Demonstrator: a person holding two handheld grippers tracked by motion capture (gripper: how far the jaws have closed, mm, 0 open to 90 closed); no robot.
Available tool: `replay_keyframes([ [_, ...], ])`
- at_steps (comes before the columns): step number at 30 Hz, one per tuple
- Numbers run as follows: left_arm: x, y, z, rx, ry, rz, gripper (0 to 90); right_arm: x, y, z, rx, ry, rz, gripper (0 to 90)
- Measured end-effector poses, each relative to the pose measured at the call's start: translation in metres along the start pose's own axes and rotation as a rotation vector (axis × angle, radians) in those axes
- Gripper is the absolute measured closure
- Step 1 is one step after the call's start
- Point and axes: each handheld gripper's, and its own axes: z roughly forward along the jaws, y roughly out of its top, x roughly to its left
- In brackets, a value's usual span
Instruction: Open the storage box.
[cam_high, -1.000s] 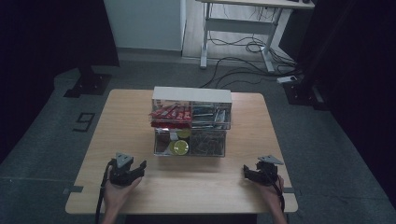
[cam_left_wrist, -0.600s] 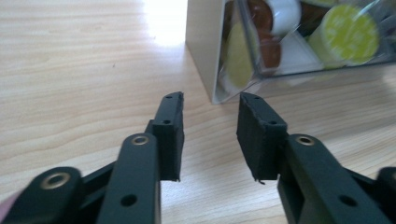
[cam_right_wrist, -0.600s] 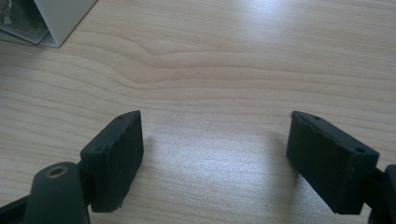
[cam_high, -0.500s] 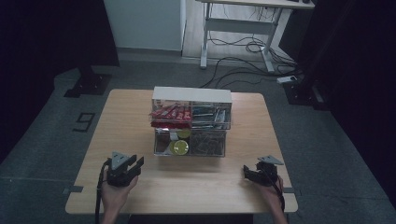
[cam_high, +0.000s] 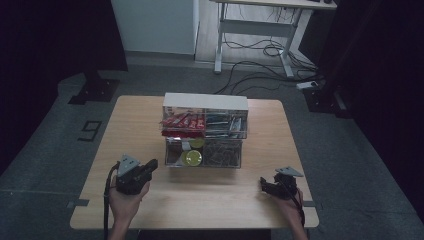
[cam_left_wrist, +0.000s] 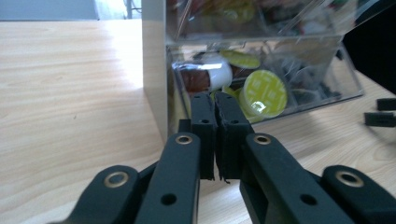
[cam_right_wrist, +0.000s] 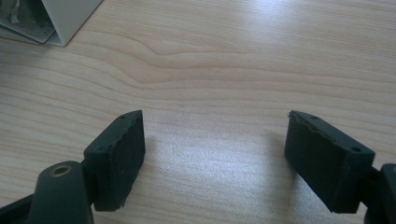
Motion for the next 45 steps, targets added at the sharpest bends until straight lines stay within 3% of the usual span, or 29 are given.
replay_keyframes([
  [10, 0.004, 0.009, 0.001, -0.007, -0.048, -0.003, 89.8, 0.000, -0.002, -0.002, 0.000, -0.011, 0.008, 21.1],
  [15, 0.006, 0.012, 0.002, -0.006, -0.063, -0.023, 90.0, 0.000, -0.002, -0.002, 0.000, -0.010, 0.010, 21.1],
  [28, -0.011, 0.036, 0.010, -0.002, -0.139, 0.016, 90.0, 0.000, -0.002, -0.003, -0.003, -0.019, 0.016, 22.8],
  [45, -0.022, 0.064, 0.013, 0.000, -0.189, 0.036, 90.0, 0.000, -0.003, -0.003, -0.005, -0.021, 0.018, 23.8],
])
